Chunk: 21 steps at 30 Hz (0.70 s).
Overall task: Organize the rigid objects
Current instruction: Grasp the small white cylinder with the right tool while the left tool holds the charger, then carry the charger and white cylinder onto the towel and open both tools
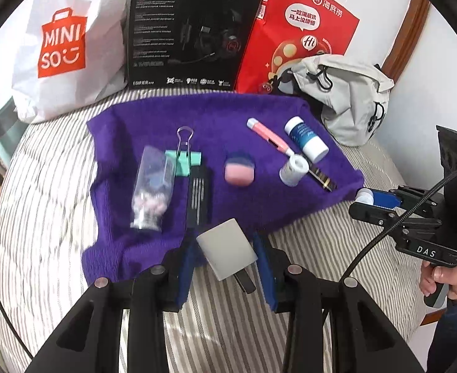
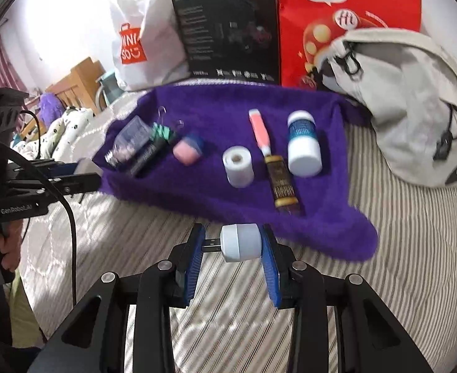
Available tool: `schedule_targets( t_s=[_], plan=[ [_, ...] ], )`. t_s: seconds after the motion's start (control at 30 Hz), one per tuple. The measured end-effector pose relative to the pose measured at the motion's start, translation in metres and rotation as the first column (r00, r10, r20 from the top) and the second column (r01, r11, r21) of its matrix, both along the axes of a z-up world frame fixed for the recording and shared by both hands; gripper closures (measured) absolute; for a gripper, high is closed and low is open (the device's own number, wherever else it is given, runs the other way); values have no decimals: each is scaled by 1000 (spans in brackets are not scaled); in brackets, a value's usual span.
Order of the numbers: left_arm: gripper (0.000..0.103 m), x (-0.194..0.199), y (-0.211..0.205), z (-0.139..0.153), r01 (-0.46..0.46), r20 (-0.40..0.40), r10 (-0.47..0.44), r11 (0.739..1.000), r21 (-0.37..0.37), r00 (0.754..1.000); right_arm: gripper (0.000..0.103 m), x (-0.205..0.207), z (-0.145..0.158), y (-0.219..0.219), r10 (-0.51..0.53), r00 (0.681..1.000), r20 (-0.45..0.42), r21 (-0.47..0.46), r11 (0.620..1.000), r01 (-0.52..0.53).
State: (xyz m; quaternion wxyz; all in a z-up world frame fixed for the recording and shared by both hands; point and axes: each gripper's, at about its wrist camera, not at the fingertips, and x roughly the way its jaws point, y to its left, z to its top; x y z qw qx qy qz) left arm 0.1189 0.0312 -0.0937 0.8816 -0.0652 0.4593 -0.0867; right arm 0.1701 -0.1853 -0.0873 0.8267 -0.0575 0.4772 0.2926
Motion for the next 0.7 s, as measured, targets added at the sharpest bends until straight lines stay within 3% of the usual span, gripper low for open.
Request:
schedule_targets(
  t_s=[0.37,0.7],
  plan=[
    [68,47,-12,-17,36,-32,-37,999,-27,999,67,37,13,14,10,999,31,20,1000,-11],
    [68,76,-34,-45,96,-96,-94,995,14,991,67,49,3,-8,-23,1000,16,-14,1000,23]
  ],
)
